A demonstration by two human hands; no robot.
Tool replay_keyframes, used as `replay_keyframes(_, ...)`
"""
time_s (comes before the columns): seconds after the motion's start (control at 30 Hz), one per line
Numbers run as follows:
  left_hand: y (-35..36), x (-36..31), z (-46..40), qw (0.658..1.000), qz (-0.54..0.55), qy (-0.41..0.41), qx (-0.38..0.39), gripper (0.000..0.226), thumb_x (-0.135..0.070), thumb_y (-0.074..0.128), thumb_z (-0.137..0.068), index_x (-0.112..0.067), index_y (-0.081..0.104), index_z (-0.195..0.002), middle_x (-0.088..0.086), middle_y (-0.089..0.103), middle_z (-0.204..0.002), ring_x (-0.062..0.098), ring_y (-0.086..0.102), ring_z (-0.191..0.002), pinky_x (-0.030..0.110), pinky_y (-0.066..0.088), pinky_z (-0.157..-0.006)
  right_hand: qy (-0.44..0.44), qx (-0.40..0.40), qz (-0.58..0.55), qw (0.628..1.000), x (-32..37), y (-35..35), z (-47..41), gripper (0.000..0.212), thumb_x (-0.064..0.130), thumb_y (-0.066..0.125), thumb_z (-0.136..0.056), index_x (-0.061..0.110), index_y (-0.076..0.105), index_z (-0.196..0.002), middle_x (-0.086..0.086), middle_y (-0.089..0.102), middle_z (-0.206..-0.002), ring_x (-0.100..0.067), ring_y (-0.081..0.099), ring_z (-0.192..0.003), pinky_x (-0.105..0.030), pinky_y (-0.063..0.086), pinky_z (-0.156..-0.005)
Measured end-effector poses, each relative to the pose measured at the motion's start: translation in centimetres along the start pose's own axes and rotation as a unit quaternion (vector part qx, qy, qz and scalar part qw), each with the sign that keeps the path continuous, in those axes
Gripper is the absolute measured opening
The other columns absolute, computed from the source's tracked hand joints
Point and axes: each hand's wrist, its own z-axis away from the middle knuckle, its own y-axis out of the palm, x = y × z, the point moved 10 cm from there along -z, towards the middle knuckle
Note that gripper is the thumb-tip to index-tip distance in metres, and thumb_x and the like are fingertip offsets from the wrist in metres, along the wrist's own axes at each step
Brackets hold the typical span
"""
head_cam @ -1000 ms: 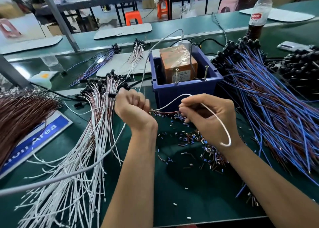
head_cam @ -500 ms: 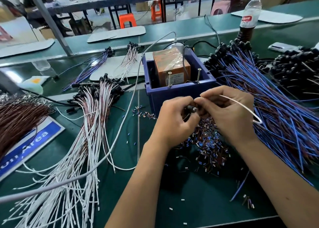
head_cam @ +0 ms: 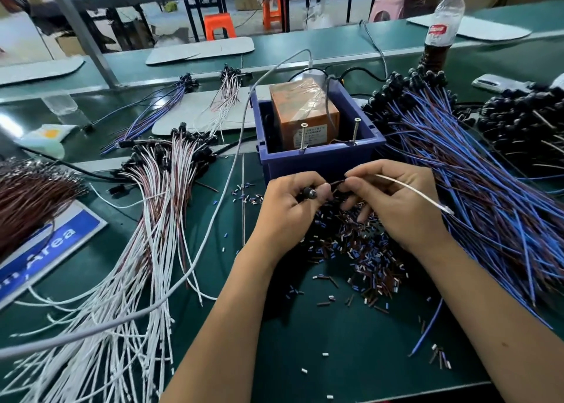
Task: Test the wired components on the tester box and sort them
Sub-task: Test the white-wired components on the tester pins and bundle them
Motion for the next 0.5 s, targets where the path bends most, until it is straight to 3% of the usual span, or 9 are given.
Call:
replay_keyframes(0.13, 0.3, 0.1, 0.3, 0.998, 0.048, -0.022, 0.023, 0.024, -0.013, 0.062, -0.099, -0.006, 0.069, -0.077, 0.019, 0.058, -0.068, 0.031, 0.051, -0.066, 0.033, 0.039, -0.062, 0.020, 0.026, 0.022, 0.999, -0.6, 0.3, 0.1, 0.005, 0.006, 0.071, -0.096, 0.008, 0.074, -0.093, -0.012, 0.077, -0.079, -0.030, 0.074, -0.059, -0.028, 0.053, -0.042)
replay_keyframes(0.23, 0.7, 0.2, 0.4, 0.997, 0.051, -0.040, 0.045, 0.028, -0.011, 0.061, -0.102, -0.005, 0.068, -0.075, 0.013, 0.050, -0.063, 0.015, 0.043, -0.061, 0.029, 0.035, -0.061, 0.014, 0.030, 0.029, 0.999, -0.5, 0.0, 0.1, 0.008, 0.009, 0.069, -0.098, 0.009, 0.074, -0.092, -0.013, 0.076, -0.078, -0.030, 0.073, -0.057, -0.029, 0.053, -0.042)
replay_keyframes(0.37, 0.9, -0.4, 0.5, 0.996, 0.067, -0.032, 0.051, 0.030, -0.015, 0.060, -0.100, -0.006, 0.068, -0.074, 0.018, 0.050, -0.064, 0.011, 0.041, -0.061, 0.025, 0.034, -0.060, 0.018, 0.022, 0.008, 1.000, -0.8, -0.1, 0.1, 0.008, 0.008, 0.069, -0.098, 0.008, 0.073, -0.092, -0.015, 0.075, -0.079, -0.031, 0.072, -0.056, -0.029, 0.053, -0.041)
replay_keyframes(0.5, 0.2, -0.3, 0.5, 0.994, 0.099, -0.039, 0.026, 0.030, -0.015, 0.058, -0.100, -0.006, 0.067, -0.072, -0.012, 0.046, -0.055, 0.003, 0.040, -0.054, 0.014, 0.033, -0.056, 0.032, -0.017, -0.037, 0.999, -1.1, -1.5, -0.3, 0.009, 0.012, 0.067, -0.100, 0.009, 0.071, -0.093, -0.014, 0.076, -0.080, -0.026, 0.071, -0.055, -0.025, 0.051, -0.042)
